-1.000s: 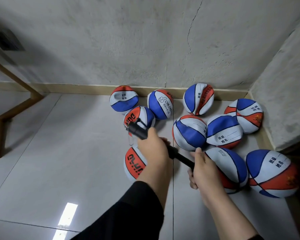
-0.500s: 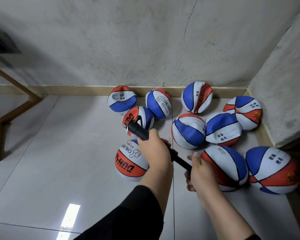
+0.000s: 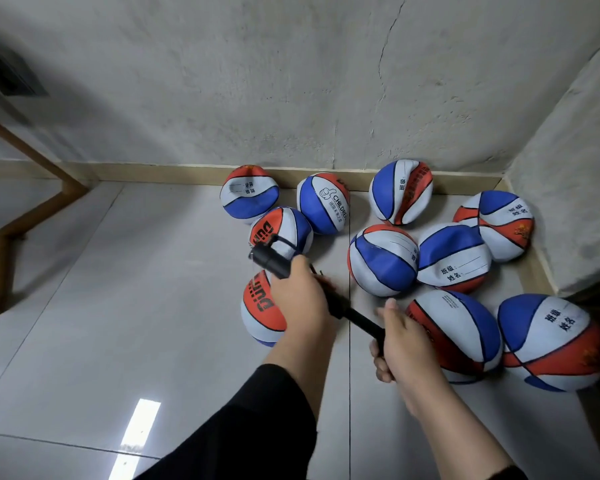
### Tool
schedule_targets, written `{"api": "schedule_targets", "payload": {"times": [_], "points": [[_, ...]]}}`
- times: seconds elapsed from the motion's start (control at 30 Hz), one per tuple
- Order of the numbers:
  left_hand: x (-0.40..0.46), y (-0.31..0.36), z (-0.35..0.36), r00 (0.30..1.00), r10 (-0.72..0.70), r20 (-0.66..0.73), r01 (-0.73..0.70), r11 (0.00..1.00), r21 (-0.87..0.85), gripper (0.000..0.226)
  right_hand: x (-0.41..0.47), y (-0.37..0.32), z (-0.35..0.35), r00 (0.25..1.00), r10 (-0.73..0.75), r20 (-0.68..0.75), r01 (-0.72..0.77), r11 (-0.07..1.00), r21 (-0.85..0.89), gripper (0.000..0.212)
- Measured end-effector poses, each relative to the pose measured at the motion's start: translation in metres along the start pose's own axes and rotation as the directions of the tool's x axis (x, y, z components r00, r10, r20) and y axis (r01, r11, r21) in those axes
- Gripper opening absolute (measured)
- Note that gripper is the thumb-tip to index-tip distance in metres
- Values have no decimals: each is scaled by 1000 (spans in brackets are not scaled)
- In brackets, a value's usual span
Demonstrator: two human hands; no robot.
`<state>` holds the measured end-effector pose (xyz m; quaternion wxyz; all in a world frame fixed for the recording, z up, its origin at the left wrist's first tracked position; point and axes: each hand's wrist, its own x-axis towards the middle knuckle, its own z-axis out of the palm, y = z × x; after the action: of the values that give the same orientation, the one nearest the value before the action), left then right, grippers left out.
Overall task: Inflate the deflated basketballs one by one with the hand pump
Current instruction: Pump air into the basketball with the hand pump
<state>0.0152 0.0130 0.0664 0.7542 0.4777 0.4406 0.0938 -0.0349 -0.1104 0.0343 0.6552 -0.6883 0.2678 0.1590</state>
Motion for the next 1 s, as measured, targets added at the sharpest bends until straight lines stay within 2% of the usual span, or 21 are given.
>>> {"api": "schedule_targets", "payload": {"times": [0.1, 0.23, 0.33, 0.43, 0.53, 0.67, 0.77, 1.0], "points": [[11, 11, -6, 1000, 7, -25, -6, 1000, 9, 23, 5, 16, -20, 996, 55, -70, -55, 998, 9, 37], [14, 13, -6, 999, 21, -29, -20, 1000, 21, 43, 6, 20, -24, 993, 67, -98, -65, 998, 20, 40], [4, 8, -2, 1000, 12, -10, -12, 999, 40, 47, 6, 13, -15, 993, 63, -99, -61, 998, 29, 38], [-10, 2, 3, 1000, 15, 16, -16, 998, 59, 37, 3, 5, 0, 996, 59, -66, -56, 998, 37, 36], [-25, -8, 4, 997, 36, 66, -40, 997, 60, 10, -2, -1, 13, 998, 45, -42, -43, 998, 45, 39], [-27, -15, 1, 996, 19, 91, -22, 999, 35, 7, 0, -6, 23, 1000, 27, 0, -27, 999, -27, 55], [-12, -12, -5, 989, 10, 148, -30, 990, 138, 8, 1, -2, 23, 989, 75, 128, -74, 997, -7, 60], [17, -4, -13, 939, -99, 330, -51, 908, 417, 36, 16, -11, 8, 910, -62, 411, 111, 989, -96, 29]]}}
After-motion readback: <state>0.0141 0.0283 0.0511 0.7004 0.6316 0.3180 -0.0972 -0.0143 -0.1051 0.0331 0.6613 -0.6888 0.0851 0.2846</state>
